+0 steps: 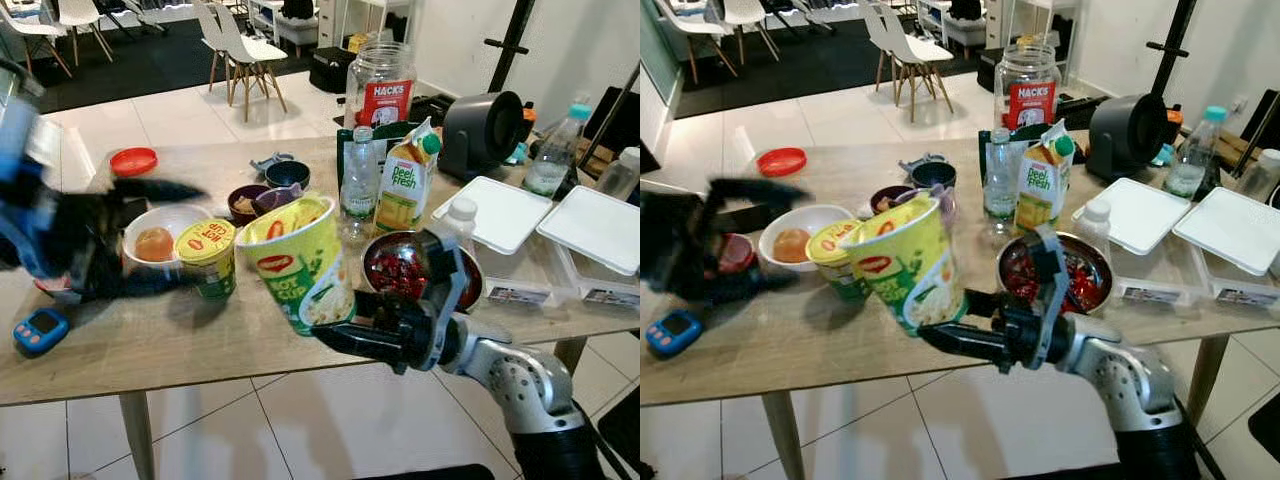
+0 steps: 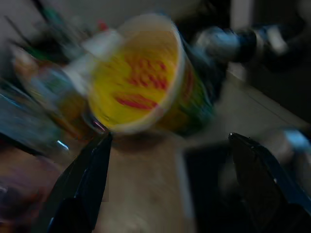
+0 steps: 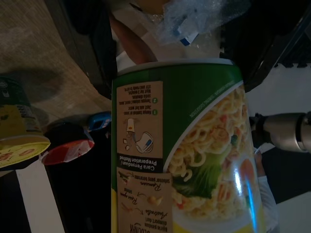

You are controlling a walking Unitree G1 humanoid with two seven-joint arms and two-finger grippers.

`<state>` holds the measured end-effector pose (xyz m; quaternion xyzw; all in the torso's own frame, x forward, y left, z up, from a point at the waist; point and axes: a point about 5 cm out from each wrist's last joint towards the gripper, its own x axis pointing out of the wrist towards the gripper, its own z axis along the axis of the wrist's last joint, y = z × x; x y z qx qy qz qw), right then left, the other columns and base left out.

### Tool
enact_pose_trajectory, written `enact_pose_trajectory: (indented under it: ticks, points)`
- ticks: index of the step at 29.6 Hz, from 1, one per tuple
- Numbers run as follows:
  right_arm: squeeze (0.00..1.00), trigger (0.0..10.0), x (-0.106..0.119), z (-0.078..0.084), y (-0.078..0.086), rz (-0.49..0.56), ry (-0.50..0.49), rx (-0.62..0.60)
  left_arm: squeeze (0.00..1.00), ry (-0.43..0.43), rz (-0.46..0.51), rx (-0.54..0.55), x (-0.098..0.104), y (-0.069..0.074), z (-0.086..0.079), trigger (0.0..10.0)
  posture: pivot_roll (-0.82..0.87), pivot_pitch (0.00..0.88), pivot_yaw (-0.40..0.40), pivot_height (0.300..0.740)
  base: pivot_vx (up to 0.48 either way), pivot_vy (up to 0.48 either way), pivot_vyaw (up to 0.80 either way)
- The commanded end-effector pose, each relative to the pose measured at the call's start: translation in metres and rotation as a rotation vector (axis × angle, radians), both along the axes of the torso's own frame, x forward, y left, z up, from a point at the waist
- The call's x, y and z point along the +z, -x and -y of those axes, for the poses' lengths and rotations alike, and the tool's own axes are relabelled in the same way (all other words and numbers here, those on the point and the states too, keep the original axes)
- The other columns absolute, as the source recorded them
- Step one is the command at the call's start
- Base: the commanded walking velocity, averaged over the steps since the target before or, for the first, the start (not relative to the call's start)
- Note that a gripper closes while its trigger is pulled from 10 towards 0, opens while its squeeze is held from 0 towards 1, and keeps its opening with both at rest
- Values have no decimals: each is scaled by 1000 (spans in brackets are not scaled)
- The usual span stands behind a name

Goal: Restocking fridge

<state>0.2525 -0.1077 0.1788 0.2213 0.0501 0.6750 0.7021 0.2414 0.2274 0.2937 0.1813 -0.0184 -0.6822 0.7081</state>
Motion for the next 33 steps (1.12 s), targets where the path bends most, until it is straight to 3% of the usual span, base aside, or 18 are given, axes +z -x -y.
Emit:
enact_pose_trajectory:
  ticks: [1, 3, 10, 16, 20, 33]
  points:
    - [0, 10000, 2, -3, 2, 29, 3, 14, 0, -86, -33, -10, -3, 3, -1, 10000, -16, 0, 31, 740, 0, 0, 0]
    - [0, 10000, 2, -9, 4, 32, 5, 44, 0, -144, -69, -58, -9, 4, 6, 10000, -20, 0, 34, 740, 0, 0, 0]
    - [0, 10000, 1, -12, 6, 33, 11, 63, 0, -188, -67, -93, -9, 2, 11, 10000, -20, 0, 34, 740, 0, 0, 0]
    - [0, 10000, -2, -16, 9, 28, 13, 84, 0, -232, -4, -112, 2, 3, 16, 10000, -23, 0, 39, 740, 0, 0, 0]
    - [0, 10000, -5, -16, 10, 22, 21, 86, 0, -266, 71, -78, 18, 5, 12, 10000, -22, 0, 38, 740, 0, 0, 0]
    - [0, 10000, -7, -16, 7, 14, 29, 73, 0, -351, 90, 53, 19, 11, -6, 10000, -17, 0, 33, 740, 0, 0, 0]
